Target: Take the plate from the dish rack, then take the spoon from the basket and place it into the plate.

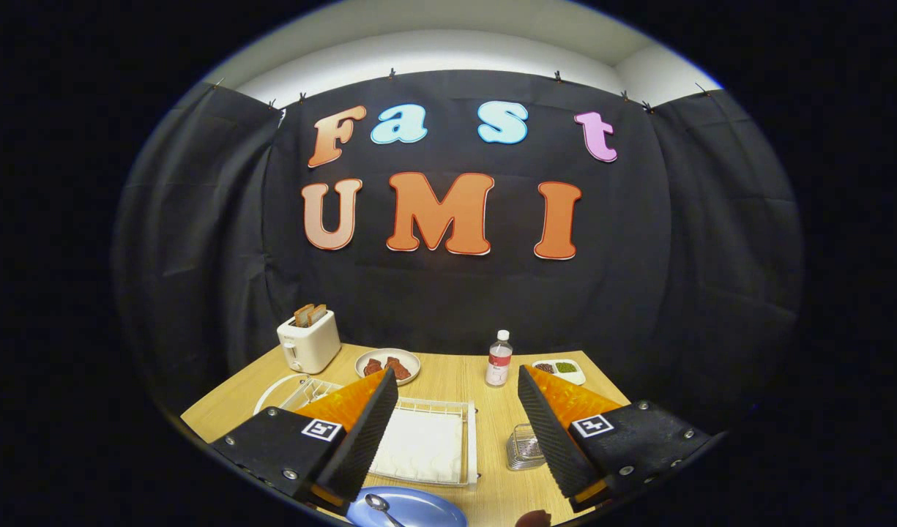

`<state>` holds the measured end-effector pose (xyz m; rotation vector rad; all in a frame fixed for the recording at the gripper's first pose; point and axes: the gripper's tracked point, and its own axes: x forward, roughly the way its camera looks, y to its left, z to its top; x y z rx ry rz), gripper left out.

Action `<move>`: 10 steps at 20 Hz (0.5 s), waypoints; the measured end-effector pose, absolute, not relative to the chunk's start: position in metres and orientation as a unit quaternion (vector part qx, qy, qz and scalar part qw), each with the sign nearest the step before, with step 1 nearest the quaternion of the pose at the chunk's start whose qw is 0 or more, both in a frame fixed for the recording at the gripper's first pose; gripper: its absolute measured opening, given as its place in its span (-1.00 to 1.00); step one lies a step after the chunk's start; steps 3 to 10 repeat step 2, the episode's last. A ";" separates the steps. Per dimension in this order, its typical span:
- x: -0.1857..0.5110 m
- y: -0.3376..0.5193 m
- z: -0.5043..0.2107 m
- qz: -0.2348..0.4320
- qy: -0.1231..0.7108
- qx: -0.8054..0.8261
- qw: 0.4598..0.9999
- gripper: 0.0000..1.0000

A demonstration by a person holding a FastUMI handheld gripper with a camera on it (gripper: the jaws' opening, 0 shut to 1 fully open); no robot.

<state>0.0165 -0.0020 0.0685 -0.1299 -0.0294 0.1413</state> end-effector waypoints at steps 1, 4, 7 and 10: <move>0.017 -0.001 0.067 0.070 -0.014 -0.064 0.995 0.96; 0.017 0.000 0.065 0.070 -0.012 -0.062 0.996 0.96; 0.017 0.000 0.065 0.070 -0.012 -0.062 0.996 0.96; 0.017 0.000 0.065 0.070 -0.012 -0.062 0.996 0.96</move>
